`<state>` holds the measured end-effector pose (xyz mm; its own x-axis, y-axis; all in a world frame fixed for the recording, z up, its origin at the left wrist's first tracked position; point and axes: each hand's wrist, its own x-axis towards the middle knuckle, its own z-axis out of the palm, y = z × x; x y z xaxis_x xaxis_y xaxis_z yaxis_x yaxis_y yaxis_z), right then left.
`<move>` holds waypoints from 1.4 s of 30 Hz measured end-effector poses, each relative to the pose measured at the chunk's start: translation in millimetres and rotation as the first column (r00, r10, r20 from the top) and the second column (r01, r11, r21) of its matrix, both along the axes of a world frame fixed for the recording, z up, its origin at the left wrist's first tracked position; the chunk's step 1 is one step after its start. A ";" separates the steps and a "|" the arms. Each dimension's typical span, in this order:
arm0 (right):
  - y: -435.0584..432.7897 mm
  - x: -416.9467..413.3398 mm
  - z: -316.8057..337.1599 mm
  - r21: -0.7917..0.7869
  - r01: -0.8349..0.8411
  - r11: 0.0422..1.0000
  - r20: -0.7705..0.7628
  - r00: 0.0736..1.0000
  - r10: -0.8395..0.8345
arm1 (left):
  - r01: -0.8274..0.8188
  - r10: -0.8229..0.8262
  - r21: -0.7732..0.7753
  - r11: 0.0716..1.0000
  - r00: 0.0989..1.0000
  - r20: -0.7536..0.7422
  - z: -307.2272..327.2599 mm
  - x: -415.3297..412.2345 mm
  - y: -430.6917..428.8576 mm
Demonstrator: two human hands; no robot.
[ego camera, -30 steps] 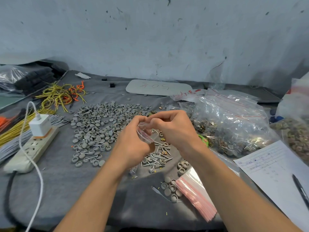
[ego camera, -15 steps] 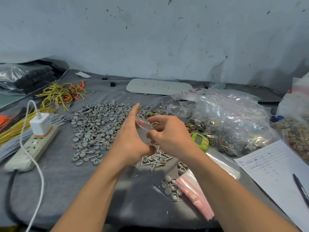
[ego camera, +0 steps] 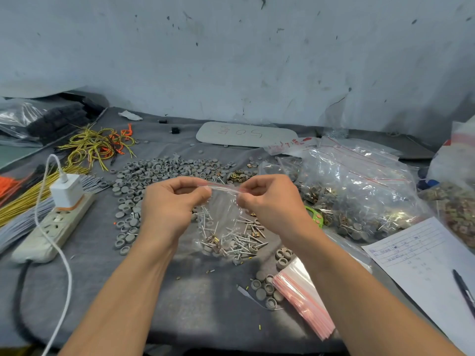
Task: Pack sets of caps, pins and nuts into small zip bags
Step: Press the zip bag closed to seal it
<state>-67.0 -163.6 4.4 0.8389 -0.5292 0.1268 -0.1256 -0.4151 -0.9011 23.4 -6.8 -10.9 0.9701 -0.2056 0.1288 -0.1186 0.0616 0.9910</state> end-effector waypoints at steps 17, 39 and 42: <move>-6.3 5.7 -5.4 0.266 -0.028 0.964 0.045 0.999 0.016 | 0.017 -0.011 0.115 0.993 0.998 -0.055 -1.2 12.7 10.8; 14.7 12.0 -12.9 0.169 -0.098 0.981 0.080 0.993 0.086 | 0.207 -0.198 0.138 0.969 0.977 -0.075 -7.3 3.4 -4.0; 12.6 12.1 -11.6 0.214 -0.099 0.972 0.077 0.993 0.084 | 0.217 -0.205 0.141 0.966 0.974 -0.093 -6.6 5.6 -0.4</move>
<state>-55.0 -151.1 -7.3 0.8786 -0.4717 0.0750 -0.0325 -0.2157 -0.9759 29.0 -7.2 -17.5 0.9086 -0.4177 0.0080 -0.0418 -0.0718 0.9965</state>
